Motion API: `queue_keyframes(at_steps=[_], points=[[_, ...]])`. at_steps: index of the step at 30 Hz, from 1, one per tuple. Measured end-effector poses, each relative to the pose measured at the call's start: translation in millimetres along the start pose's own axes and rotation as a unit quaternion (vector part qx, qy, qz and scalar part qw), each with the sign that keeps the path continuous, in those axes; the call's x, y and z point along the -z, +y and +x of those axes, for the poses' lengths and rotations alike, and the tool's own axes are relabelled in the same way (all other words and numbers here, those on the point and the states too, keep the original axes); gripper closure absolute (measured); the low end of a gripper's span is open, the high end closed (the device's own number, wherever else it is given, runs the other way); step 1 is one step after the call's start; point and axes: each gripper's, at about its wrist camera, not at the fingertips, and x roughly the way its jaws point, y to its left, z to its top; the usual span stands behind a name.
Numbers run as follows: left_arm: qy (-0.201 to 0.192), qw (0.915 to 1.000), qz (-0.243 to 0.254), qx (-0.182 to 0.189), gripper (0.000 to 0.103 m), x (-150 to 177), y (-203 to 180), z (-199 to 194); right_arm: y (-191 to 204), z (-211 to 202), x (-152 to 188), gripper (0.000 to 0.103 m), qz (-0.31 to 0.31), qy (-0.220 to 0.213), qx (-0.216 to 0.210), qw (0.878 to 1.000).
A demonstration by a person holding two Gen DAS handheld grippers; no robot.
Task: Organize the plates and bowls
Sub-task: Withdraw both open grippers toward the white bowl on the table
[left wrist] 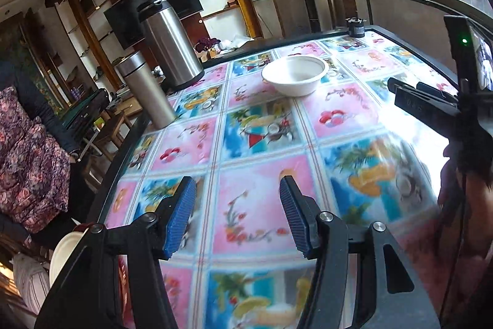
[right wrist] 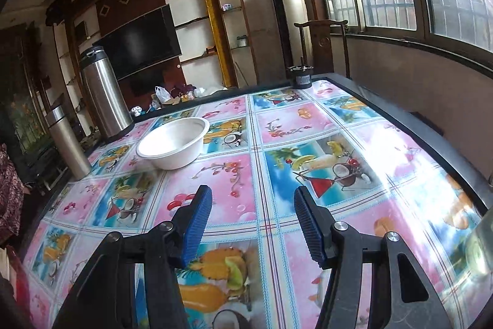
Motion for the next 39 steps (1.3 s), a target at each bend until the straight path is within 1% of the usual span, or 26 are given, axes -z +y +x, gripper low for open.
queue_keyframes(at_steps=[2, 6, 9, 12, 14, 17, 21, 23, 25, 29, 34, 39], points=[[0.001, 1.0, -0.005, 0.001, 0.047, -11, -7, 11, -5, 9, -4, 0.045, 0.009, 0.005, -0.004, 1.0], [0.004, 0.9997, -0.022, 0.008, 0.047, -28, -20, 32, -9, 22, -13, 0.045, 0.004, 0.001, -0.008, 1.0], [0.003, 0.9995, -0.03, 0.011, 0.047, -40, -28, 48, -15, 29, -21, 0.045, 0.014, 0.001, -0.012, 1.0], [0.003, 0.9991, -0.038, 0.017, 0.047, -51, -34, 64, -21, 33, -29, 0.044, 0.029, -0.003, -0.012, 1.0], [0.006, 0.9988, -0.043, 0.024, 0.047, -56, -37, 74, -26, 34, -33, 0.042, 0.041, -0.003, -0.012, 0.999], [0.01, 0.9981, -0.052, 0.03, 0.047, -62, -40, 87, -35, 39, -37, 0.04, 0.07, 0.009, -0.015, 0.997], [0.017, 0.9969, -0.065, 0.04, 0.047, -63, -39, 102, -46, 47, -39, 0.04, 0.103, 0.027, -0.019, 0.994], [0.024, 0.9958, -0.071, 0.052, 0.047, -61, -38, 108, -51, 49, -40, 0.04, 0.112, 0.028, -0.014, 0.993], [0.03, 0.9953, -0.074, 0.056, 0.047, -58, -37, 112, -55, 51, -40, 0.04, 0.118, 0.031, -0.013, 0.992], [0.035, 0.9939, -0.078, 0.069, 0.047, -52, -32, 117, -56, 56, -38, 0.04, 0.117, 0.037, -0.01, 0.992], [0.042, 0.9922, -0.084, 0.082, 0.047, -45, -26, 120, -46, 58, -36, 0.04, 0.101, 0.04, -0.011, 0.994], [0.046, 0.9896, -0.102, 0.09, 0.047, -42, -16, 123, -41, 62, -31, 0.04, 0.098, 0.055, -0.017, 0.994]])
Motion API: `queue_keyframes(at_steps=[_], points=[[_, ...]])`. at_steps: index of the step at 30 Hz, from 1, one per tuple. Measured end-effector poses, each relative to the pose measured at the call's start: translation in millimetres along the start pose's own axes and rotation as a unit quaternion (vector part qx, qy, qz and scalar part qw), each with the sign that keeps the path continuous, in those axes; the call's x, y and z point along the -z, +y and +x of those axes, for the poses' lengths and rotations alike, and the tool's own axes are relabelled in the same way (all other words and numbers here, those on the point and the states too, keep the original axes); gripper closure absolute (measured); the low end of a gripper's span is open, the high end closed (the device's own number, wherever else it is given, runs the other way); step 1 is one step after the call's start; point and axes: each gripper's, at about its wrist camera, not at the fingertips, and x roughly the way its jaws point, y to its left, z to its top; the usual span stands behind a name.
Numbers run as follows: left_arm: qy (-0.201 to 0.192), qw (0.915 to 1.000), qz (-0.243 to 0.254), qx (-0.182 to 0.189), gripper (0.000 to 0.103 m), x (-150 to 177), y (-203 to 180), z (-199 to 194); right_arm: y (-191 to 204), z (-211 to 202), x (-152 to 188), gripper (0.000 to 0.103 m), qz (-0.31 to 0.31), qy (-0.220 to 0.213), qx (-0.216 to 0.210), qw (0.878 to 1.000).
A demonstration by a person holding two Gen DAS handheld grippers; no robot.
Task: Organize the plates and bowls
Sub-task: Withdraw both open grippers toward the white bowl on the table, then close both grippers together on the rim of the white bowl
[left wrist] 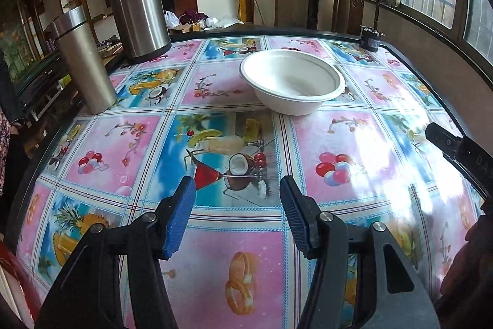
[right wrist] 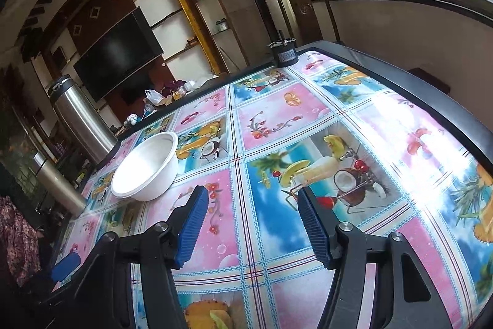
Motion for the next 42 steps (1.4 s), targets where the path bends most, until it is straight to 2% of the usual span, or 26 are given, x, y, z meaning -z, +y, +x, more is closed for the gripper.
queue_keyframes(at_steps=[16, 42], points=[[0.013, 0.9998, -0.01, 0.013, 0.047, 2, 6, 6, 0, 6, 9, 0.04, 0.008, 0.029, -0.01, 0.999], [0.03, 0.9992, -0.019, 0.019, 0.047, 4, 11, 16, -3, 11, 11, 0.04, 0.011, 0.042, -0.008, 0.999]])
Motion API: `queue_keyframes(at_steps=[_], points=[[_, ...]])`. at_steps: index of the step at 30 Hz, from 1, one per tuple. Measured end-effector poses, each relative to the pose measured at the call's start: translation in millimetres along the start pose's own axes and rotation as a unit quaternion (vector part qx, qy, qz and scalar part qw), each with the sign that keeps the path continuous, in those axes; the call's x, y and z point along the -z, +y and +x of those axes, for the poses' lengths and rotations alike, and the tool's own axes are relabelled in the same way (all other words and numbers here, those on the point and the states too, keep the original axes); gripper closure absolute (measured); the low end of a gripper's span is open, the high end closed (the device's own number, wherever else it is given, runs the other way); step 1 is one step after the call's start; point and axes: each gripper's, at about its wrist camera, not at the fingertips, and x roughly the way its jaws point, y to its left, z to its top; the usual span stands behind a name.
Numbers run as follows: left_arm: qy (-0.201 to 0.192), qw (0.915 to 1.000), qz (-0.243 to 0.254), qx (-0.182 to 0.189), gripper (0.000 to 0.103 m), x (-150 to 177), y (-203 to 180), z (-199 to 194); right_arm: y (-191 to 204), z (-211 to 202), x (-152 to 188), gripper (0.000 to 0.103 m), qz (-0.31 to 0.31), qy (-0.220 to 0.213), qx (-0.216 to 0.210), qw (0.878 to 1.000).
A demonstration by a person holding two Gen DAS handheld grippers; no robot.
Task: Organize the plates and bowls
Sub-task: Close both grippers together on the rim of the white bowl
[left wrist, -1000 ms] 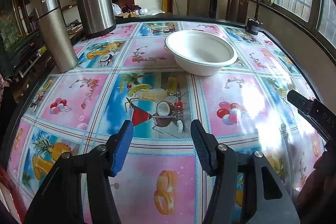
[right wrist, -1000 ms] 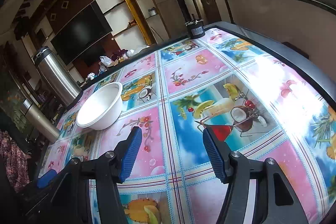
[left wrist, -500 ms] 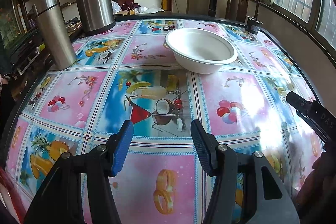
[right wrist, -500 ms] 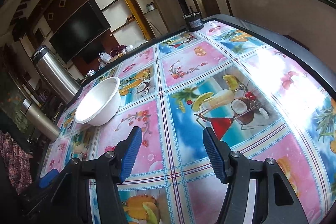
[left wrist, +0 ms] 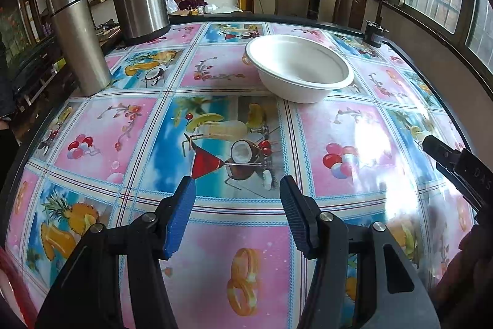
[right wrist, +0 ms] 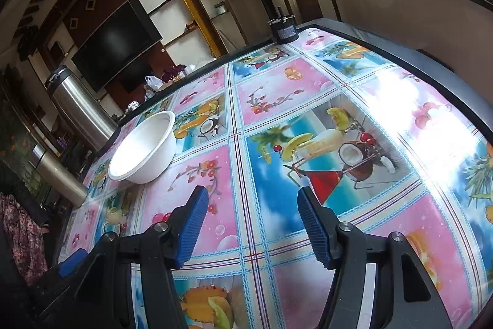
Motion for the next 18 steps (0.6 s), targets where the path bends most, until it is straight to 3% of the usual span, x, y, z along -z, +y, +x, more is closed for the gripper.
queue_keyframes(at_steps=[12, 18], points=[[0.021, 0.9994, -0.025, 0.009, 0.047, -6, 20, 10, 0, 8, 5, 0.04, 0.002, 0.018, -0.006, 1.0], [0.038, 0.9975, -0.059, 0.005, 0.047, -60, 45, 29, 7, 20, -12, 0.038, 0.01, 0.039, -0.029, 0.999]])
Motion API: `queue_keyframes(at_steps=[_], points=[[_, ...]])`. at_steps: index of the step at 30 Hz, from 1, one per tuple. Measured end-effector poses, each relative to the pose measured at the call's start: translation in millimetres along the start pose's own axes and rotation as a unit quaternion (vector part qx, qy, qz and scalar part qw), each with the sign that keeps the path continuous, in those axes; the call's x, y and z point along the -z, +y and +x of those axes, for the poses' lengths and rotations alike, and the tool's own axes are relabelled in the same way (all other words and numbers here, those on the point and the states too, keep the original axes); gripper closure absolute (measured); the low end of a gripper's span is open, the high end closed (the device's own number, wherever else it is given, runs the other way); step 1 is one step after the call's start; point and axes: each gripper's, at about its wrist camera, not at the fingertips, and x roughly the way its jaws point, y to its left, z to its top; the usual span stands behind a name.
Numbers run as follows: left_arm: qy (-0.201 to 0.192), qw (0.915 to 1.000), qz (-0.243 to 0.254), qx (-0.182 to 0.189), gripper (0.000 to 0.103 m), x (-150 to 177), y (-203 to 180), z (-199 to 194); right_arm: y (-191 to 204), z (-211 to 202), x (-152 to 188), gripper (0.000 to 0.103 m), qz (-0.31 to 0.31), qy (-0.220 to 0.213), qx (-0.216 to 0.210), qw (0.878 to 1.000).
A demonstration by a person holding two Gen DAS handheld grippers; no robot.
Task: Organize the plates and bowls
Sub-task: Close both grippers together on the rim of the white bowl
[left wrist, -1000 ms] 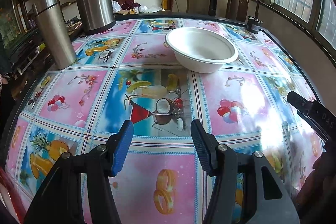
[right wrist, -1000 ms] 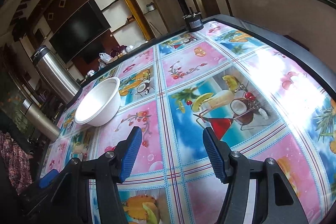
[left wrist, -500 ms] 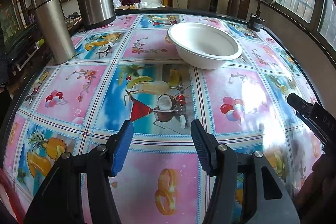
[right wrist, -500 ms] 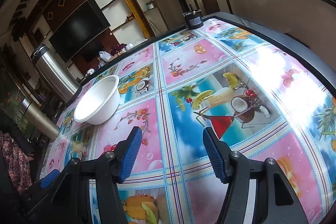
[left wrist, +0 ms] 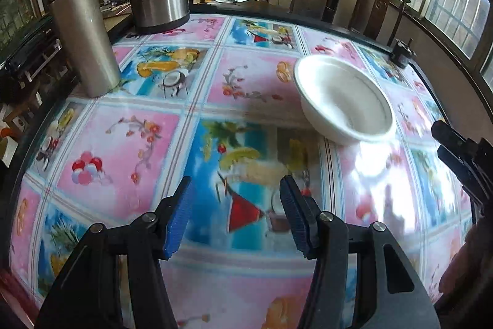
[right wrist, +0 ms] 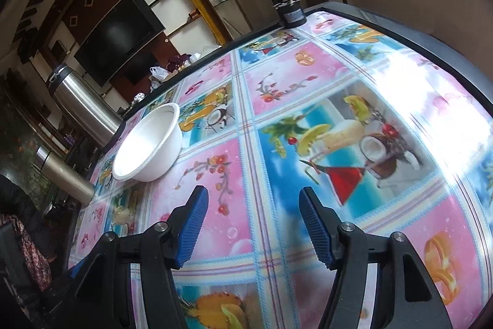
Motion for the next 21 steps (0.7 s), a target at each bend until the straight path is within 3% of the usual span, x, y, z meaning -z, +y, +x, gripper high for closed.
queue_keyframes(at_steps=[2, 4, 8, 12, 17, 21], points=[[-0.004, 0.9995, -0.026, 0.015, 0.047, -24, 1, 6, 16, 5, -17, 0.038, -0.016, -0.005, -0.012, 1.0], [0.003, 0.9997, -0.02, 0.013, 0.047, -42, -6, 18, 39, 14, -36, 0.038, -0.041, -0.001, -0.033, 0.999], [0.042, 0.998, -0.037, 0.028, 0.047, -63, -14, 53, 69, 24, -61, 0.039, -0.039, -0.026, -0.066, 0.997], [0.055, 0.9958, -0.056, 0.048, 0.048, -70, -16, 65, 65, 52, -79, 0.039, 0.007, -0.011, -0.083, 0.996], [0.042, 0.9939, -0.07, 0.075, 0.048, -73, -22, 55, 44, 99, -76, 0.039, 0.071, 0.072, -0.134, 0.986], [0.031, 0.9927, -0.088, 0.076, 0.048, -77, -21, 52, 40, 99, -77, 0.039, 0.081, 0.066, -0.148, 0.983]])
